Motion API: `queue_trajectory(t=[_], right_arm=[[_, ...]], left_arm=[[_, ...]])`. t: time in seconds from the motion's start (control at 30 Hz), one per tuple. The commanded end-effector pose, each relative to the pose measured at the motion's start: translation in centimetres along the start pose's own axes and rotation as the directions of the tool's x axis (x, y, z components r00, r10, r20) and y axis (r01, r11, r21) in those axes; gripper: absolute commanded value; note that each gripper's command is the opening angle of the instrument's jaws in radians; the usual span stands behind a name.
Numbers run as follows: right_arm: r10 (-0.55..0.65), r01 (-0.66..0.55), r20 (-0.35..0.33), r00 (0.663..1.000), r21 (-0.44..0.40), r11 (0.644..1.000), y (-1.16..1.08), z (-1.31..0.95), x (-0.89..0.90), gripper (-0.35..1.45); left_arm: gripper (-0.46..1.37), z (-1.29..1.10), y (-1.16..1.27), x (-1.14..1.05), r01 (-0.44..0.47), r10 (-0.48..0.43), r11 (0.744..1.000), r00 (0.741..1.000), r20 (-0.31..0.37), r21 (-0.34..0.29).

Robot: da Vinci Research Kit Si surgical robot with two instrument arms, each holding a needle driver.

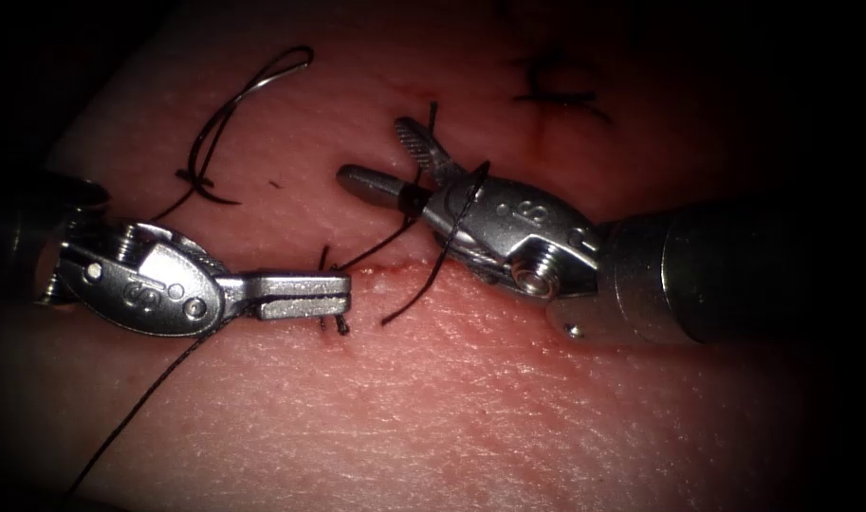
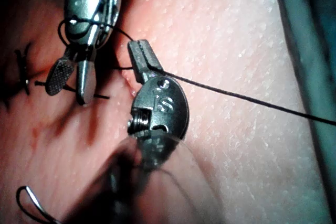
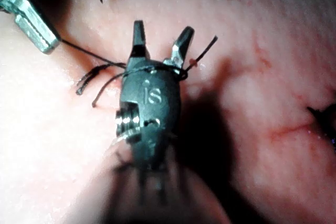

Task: Wound Closure
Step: Wrap suture twice counter-clockwise around right end-effector

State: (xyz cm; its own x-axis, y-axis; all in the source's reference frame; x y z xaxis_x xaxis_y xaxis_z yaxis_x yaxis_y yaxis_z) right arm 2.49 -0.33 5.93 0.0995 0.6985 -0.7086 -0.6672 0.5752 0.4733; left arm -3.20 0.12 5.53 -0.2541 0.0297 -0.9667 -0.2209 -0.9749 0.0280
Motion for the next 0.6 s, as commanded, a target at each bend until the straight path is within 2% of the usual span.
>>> queue_trajectory(t=[0.03, 0.3, 0.43, 0.6], right_arm=[[0.001, -0.001, 0.0, 1.0, -0.001, 1.0, 0.0, 0.0, 0.01, 0.52], [0.004, -0.004, 0.005, 1.0, 0.01, 1.0, -0.01, 0.02, 0.05, 0.52], [-0.001, -0.001, 0.037, 0.999, 0.036, 0.999, -0.03, 0.04, 0.05, 0.51], [-0.024, 0.016, 0.084, 0.996, 0.098, 0.995, -0.09, 0.06, 0.02, 0.53]], left_arm=[[-0.35, 0.0, 0.0, 0.01, 0.0, 0.0, 1.0, 1.0, 0.0, -0.006], [-0.35, 0.0, -0.02, 0.05, 0.006, -0.006, 1.0, 1.0, 0.0, -0.007], [-0.35, -0.02, -0.03, 0.11, 0.012, -0.012, 1.0, 1.0, -0.005, -0.016], [-0.35, -0.03, -0.1, 0.31, 0.031, -0.032, 0.998, 0.999, -0.024, -0.048]])
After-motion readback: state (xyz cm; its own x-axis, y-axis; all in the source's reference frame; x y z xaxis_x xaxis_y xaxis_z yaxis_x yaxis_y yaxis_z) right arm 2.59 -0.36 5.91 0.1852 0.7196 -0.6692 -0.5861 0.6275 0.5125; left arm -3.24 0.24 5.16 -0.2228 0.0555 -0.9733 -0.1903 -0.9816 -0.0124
